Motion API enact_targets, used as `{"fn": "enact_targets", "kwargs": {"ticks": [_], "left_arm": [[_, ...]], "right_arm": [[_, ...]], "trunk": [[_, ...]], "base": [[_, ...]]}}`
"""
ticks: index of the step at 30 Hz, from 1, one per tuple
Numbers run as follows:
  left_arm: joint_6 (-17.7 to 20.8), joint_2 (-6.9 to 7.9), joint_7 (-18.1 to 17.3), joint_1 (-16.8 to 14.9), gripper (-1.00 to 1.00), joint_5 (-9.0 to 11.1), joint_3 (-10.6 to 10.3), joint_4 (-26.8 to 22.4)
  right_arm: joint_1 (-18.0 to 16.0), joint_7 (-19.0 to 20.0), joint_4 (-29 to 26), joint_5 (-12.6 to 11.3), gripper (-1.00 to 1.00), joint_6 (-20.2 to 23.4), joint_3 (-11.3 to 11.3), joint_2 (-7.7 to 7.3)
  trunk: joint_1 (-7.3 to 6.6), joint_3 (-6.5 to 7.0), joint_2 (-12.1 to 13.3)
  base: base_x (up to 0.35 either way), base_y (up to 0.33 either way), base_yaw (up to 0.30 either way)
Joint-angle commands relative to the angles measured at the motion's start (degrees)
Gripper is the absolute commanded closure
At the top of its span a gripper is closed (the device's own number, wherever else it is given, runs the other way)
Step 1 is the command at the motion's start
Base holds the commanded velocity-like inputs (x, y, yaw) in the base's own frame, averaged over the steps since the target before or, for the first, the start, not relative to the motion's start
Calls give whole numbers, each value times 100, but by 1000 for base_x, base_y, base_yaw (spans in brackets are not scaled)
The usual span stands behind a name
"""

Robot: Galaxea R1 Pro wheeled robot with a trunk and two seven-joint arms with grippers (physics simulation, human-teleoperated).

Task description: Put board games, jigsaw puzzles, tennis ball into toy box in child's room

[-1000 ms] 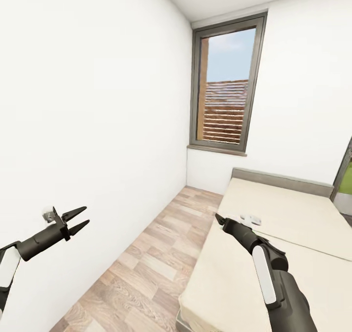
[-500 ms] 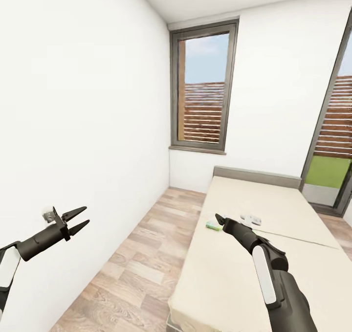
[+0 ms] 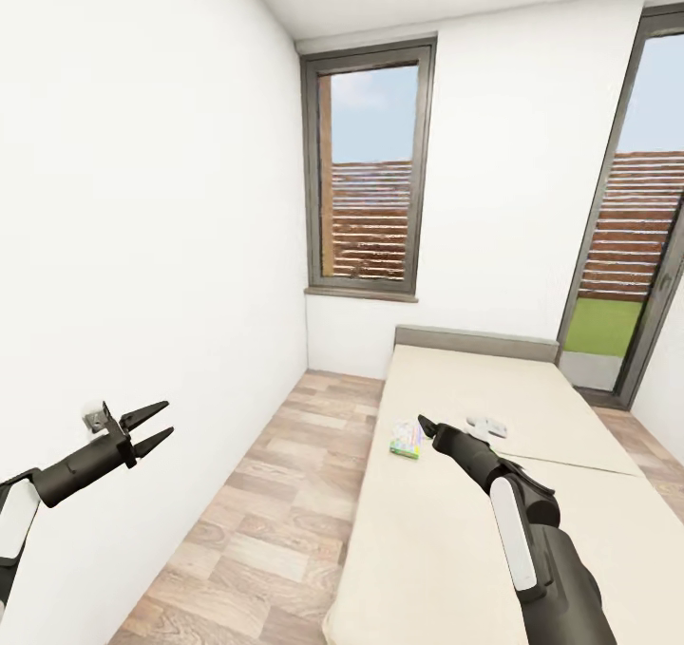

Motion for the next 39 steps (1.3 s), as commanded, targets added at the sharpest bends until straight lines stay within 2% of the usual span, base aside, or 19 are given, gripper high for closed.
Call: {"fn": "enact_targets", "kwargs": {"ticks": [1, 9, 23, 39], "left_arm": [[22, 1, -21, -2, -100, -6, 5, 6], [22, 1, -21, -2, -100, -6, 5, 6], [22, 1, -21, -2, -100, -6, 5, 8], [22, 1, -20, -2, -100, -6, 5, 6]], "right_arm": [[-3, 31, -4, -4, -100, 34, -18, 8], [-3, 31, -3, -41, -100, 40, -25, 5], [-3, 31, 4, -86, -100, 35, -34, 1], [-3, 31, 6, -92, -100, 35, -42, -7]], "trunk": [[5, -5, -4], [5, -58, -4], [5, -178, -4], [5, -243, -4]], "base": [[263, 173, -31], [213, 116, -57], [21, 49, -92], [114, 137, -224]]}}
